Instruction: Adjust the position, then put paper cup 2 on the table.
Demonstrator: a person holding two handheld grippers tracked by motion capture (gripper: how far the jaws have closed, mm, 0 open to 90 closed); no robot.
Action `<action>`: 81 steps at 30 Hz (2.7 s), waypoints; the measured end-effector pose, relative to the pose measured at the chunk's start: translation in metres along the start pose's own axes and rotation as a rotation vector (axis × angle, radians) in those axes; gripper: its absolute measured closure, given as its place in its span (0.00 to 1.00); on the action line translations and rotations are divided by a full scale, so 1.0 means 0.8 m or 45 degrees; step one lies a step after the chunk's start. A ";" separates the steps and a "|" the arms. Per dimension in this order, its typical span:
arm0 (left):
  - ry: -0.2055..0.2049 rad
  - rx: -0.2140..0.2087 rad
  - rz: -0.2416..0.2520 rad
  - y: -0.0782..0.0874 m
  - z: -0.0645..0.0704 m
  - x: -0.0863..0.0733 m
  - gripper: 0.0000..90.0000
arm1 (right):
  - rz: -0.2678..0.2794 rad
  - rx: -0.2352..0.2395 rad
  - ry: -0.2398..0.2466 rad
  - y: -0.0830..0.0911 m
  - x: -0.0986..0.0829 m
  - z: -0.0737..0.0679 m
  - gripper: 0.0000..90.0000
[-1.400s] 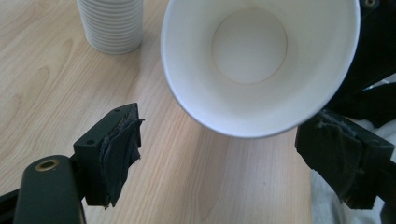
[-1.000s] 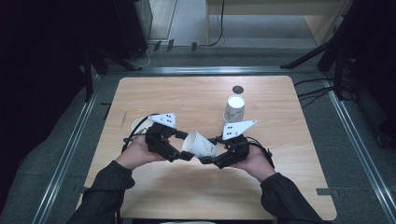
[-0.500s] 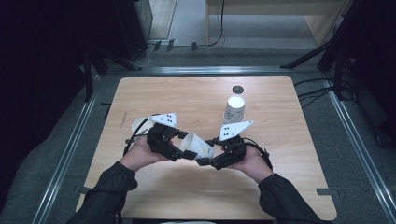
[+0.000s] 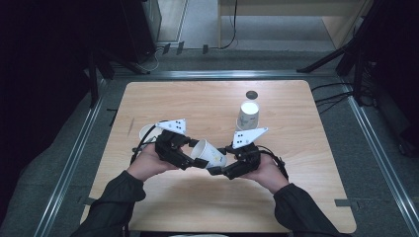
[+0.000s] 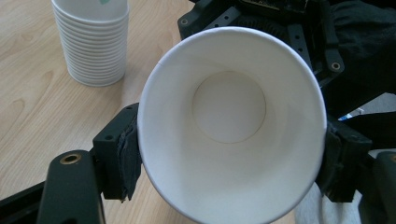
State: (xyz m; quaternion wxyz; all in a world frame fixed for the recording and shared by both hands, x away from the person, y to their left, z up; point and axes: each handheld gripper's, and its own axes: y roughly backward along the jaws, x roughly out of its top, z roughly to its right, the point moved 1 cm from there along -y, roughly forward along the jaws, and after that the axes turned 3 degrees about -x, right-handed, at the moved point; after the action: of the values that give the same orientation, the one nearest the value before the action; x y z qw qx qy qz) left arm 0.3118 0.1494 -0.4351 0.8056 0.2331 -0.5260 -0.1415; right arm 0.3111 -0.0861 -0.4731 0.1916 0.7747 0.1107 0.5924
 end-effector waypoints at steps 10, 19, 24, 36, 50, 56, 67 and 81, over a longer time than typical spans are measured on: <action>-0.017 0.018 -0.009 0.002 0.001 0.000 0.26 | -0.039 -0.009 0.013 -0.003 -0.001 0.000 0.31; -0.001 0.082 0.024 0.030 -0.004 0.002 0.26 | -0.111 -0.078 -0.022 0.005 -0.008 0.007 0.24; 0.005 0.114 0.015 0.044 -0.008 0.004 0.26 | -0.143 -0.177 -0.034 0.013 -0.016 0.013 0.25; 0.019 0.185 -0.111 0.058 -0.012 -0.002 0.26 | -0.122 -0.337 -0.034 0.025 -0.022 0.023 0.24; -0.034 0.243 -0.296 0.077 -0.005 -0.017 0.26 | -0.141 -0.390 -0.029 0.029 -0.023 0.017 0.24; -0.048 0.297 -0.394 0.087 -0.006 -0.027 0.26 | -0.142 -0.404 -0.049 0.028 -0.024 0.023 0.24; 0.007 0.395 -0.510 0.100 -0.015 -0.055 0.26 | -0.143 -0.405 -0.046 0.026 -0.021 0.026 0.24; 0.074 0.535 -0.667 0.114 -0.028 -0.093 0.26 | -0.130 -0.363 -0.052 0.016 -0.015 0.031 0.24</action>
State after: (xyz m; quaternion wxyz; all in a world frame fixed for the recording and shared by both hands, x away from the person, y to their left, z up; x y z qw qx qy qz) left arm 0.3001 0.2674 -0.4527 0.6909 0.5253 -0.4425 -0.2256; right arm 0.3313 -0.1064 -0.4835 0.3318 0.7449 0.0607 0.5757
